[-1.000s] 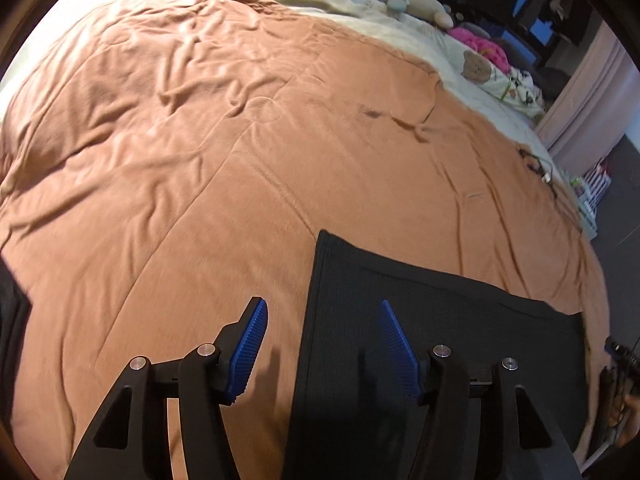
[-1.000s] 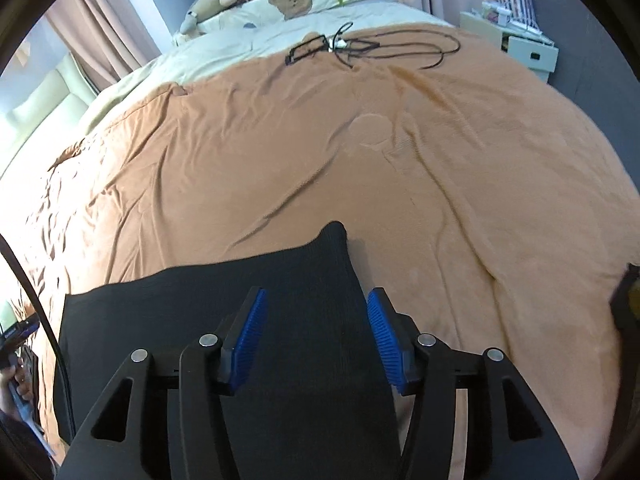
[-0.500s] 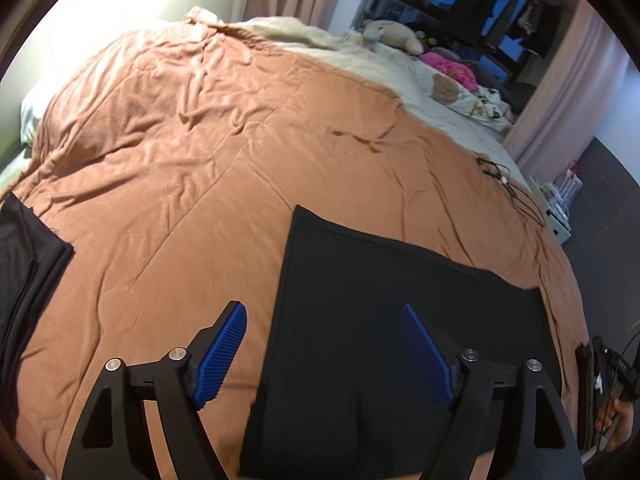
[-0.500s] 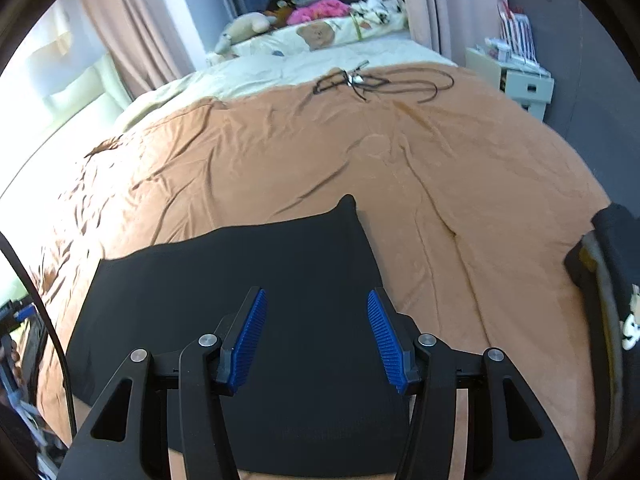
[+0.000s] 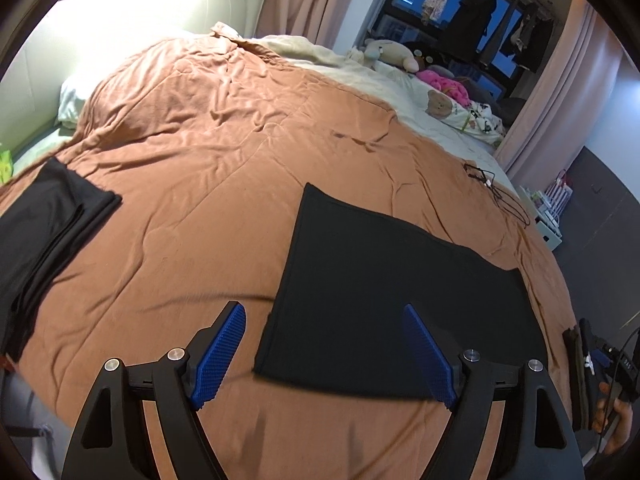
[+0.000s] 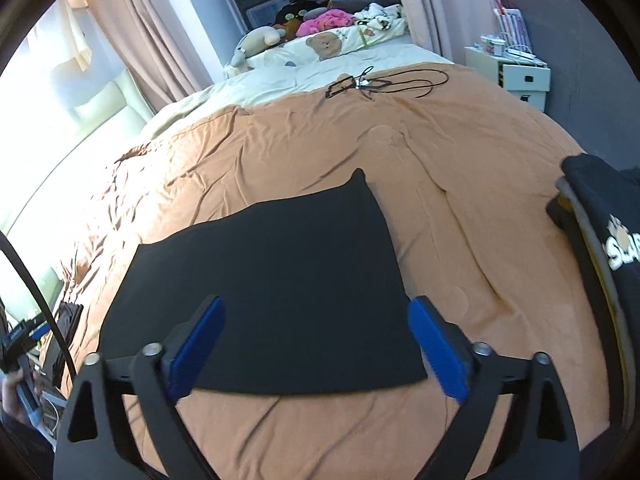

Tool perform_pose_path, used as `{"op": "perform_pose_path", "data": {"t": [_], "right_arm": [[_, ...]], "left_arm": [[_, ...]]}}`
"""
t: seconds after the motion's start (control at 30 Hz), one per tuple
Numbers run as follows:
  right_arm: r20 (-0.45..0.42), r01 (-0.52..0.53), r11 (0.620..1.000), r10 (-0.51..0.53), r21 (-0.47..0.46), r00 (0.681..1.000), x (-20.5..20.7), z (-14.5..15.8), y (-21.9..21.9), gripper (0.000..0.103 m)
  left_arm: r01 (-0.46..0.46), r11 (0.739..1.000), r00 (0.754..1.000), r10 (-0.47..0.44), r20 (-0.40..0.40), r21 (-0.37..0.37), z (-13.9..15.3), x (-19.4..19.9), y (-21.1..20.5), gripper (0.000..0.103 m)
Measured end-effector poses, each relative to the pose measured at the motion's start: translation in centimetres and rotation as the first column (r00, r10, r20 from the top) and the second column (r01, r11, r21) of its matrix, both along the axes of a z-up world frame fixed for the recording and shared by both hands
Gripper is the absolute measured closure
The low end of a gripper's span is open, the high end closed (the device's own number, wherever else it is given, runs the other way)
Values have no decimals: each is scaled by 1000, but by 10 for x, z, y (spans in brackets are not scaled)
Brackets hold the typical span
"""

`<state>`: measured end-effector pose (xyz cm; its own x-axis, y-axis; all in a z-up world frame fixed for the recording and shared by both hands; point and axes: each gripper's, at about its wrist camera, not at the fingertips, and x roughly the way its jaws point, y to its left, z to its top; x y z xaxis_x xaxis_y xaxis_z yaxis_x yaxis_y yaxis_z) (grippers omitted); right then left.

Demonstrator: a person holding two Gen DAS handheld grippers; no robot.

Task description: Fold small clothes

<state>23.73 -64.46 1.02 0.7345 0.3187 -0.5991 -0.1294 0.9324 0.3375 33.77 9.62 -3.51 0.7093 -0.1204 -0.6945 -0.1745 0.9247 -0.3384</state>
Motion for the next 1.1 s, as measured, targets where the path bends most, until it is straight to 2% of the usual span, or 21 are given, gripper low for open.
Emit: {"op": "perform_pose_path", "data": {"t": [0.1,0.27,0.47,0.6,0.73,1.1], "right_arm": [[20,8,1000,-8,11,1000,-18,3,1,0],[31,18,999,-20,38,999,-51,1,3,0],[48,26,994,-31,104,998,-86,-9,-4,0],[52,38,996,-43,81,998,-104,-18,0,0],[50,38,993,-43,113,998,-119,-28,3,0],[55,45,979,-57,197,997,-135,-60,11,0]], "left_arm": [[7,1000,1000,-7,7,3,2,-18,-4,21],[3,1000,998,-3,58,0,9,-47,-10,6],[50,999,996,-48,79,-21,12,-76,-22,5],[50,998,996,-47,80,-42,8,-93,-23,5],[53,995,996,-46,75,-88,0,-107,-21,5],[24,984,997,-10,78,-175,-21,-125,-14,5]]}}
